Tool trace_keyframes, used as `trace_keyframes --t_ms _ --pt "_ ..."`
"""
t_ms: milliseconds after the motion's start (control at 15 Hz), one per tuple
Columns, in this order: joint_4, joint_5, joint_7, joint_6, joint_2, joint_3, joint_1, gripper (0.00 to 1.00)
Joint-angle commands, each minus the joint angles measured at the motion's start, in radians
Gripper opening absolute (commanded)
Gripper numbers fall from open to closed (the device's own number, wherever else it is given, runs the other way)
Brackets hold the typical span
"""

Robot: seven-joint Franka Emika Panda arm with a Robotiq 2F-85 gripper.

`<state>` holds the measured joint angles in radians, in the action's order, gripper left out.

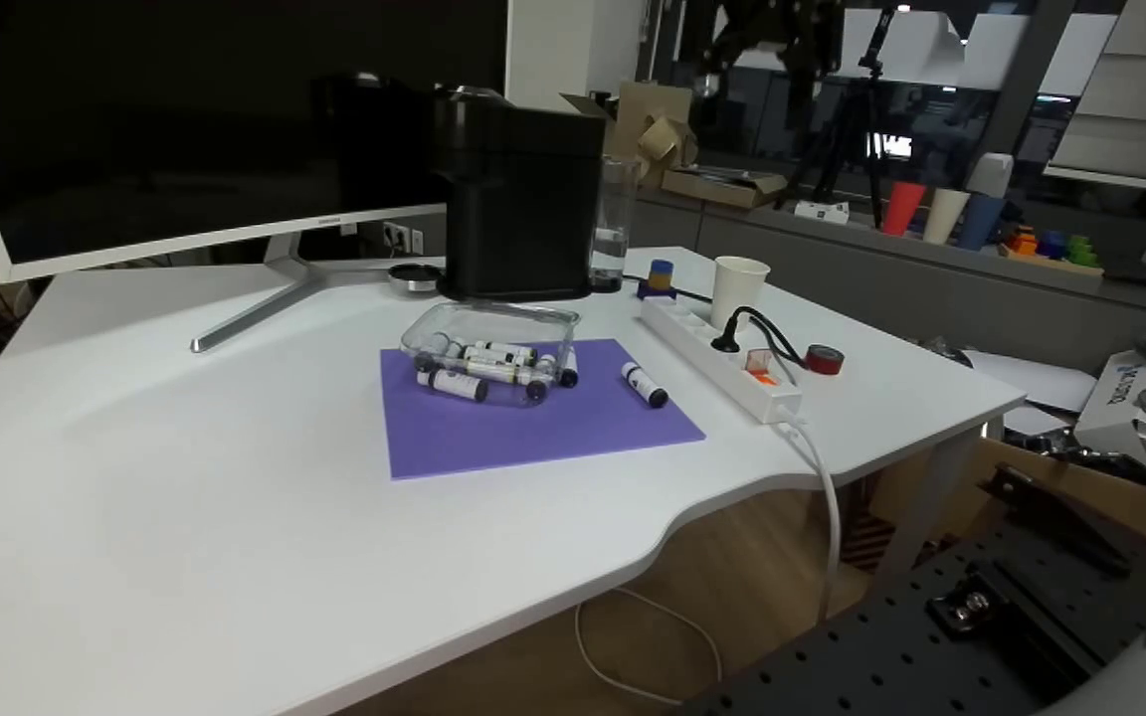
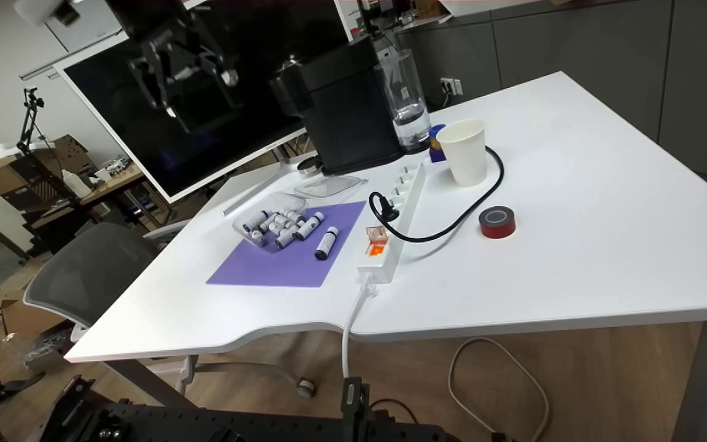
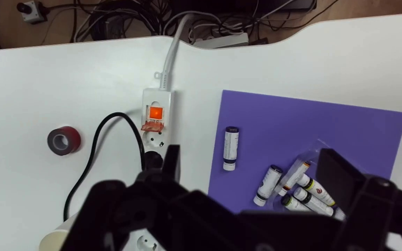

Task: Put the bottle in the pack

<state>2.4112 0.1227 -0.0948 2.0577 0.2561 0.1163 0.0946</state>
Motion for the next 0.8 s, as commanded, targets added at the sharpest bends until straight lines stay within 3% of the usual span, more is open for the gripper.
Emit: trace_keyframes --t_ms 0,267,733 --pt "0.086 -0.058 0.042 0.192 -0.107 0.009 0.008 1.0" --pt "0.151 -0.144 0.02 0.41 -0.248 0.01 0.009 1.0" --pt "0.15 -0.247 -0.038 0.615 -0.461 -0.004 0.035 1.0"
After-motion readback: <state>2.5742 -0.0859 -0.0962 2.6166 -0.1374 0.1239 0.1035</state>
